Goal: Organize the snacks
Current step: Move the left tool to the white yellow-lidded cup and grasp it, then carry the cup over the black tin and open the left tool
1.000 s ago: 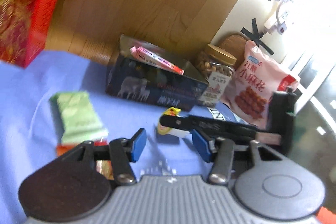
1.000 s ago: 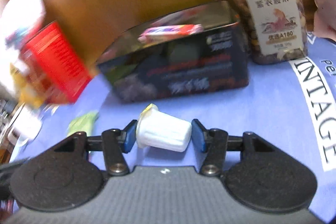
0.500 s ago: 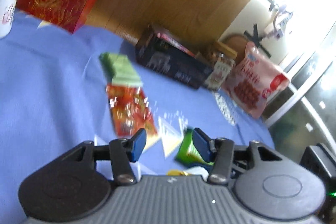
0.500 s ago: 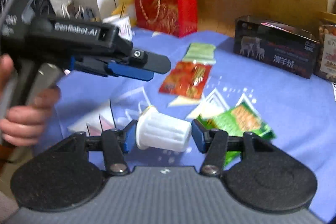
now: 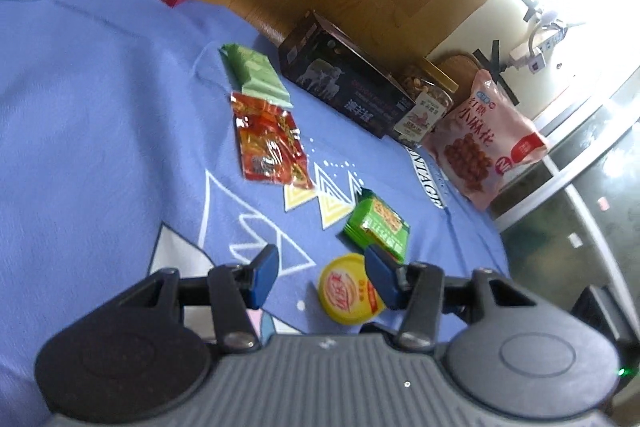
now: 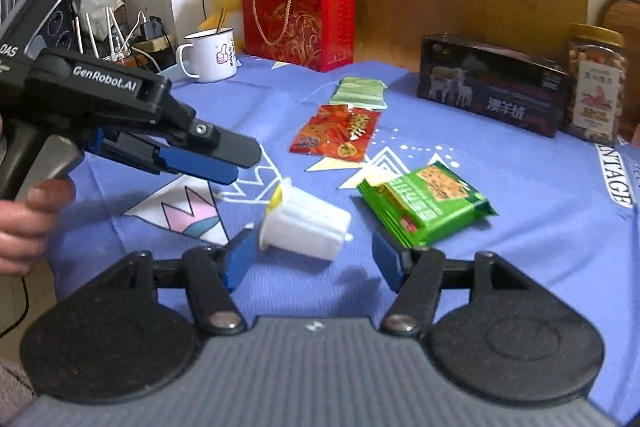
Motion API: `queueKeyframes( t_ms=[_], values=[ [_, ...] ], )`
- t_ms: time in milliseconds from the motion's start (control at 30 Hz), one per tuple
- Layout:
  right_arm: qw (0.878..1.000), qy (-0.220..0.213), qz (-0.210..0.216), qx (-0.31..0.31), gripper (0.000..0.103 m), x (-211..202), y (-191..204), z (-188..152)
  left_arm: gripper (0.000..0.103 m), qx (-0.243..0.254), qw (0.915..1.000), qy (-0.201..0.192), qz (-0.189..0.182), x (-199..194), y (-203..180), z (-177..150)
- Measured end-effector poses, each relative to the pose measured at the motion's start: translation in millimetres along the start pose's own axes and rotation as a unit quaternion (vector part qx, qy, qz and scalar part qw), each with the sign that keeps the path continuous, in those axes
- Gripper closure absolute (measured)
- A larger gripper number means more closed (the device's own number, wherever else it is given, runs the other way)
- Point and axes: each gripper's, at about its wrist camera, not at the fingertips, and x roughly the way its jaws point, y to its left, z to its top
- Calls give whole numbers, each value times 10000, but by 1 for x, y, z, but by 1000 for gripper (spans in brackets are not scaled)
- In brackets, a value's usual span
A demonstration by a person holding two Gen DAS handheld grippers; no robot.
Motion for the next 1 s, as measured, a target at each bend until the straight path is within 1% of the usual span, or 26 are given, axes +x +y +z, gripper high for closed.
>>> queueKeyframes(
  t_ms=[133, 267, 367, 400, 433, 467, 500, 567, 633, 700, 800, 933, 1000],
  values=[
    [10000, 20, 16, -59, 37, 2, 5, -6, 55, 74, 9998, 157, -134, 10, -8, -1],
    [10000, 12, -4, -32, 37, 6, 6, -5, 55, 186, 9990, 204, -346, 14, -21, -6],
    [10000, 57, 63, -26, 39, 12, 5, -3, 56, 256, 9991, 224, -238, 18, -27, -9],
    [9999, 87, 83, -10, 48, 15, 5, -3, 62, 287, 9991, 264, -169, 22, -27, -11],
    [9999, 126, 112, 20, 51, 18, 5, -3, 66, 301, 9990, 314, -114, 26, -27, -12],
    [9999, 82, 95, 22, 52, 19, 6, -3, 71, 292, 9989, 371, -59, 30, -27, -14],
    [10000, 48, 52, 45, 52, 20, 7, -1, 72, 329, 9989, 332, 15, 31, -27, -15],
    [9999, -66, 3, 148, 52, 19, 5, 2, 72, 476, 9982, 356, 36, 33, -32, -9],
    [9994, -255, -86, 208, 52, 16, 2, 9, 72, 634, 9974, 331, -10, 34, -38, 3],
    [9982, -498, -206, 267, 52, 13, -5, 21, 72, 826, 9962, 260, -79, 38, -48, 21],
    [9950, -820, -466, 328, 52, 16, -22, 47, 72, 1069, 9941, 77, -151, 50, -64, 52],
    [9902, -1089, -828, 264, 52, 34, -55, 87, 72, 1183, 9926, -184, -216, 85, -84, 108],
    [9880, -1193, -941, 273, 52, 51, -79, 109, 72, 1086, 9934, -238, -264, 108, -87, 140]
  ],
)
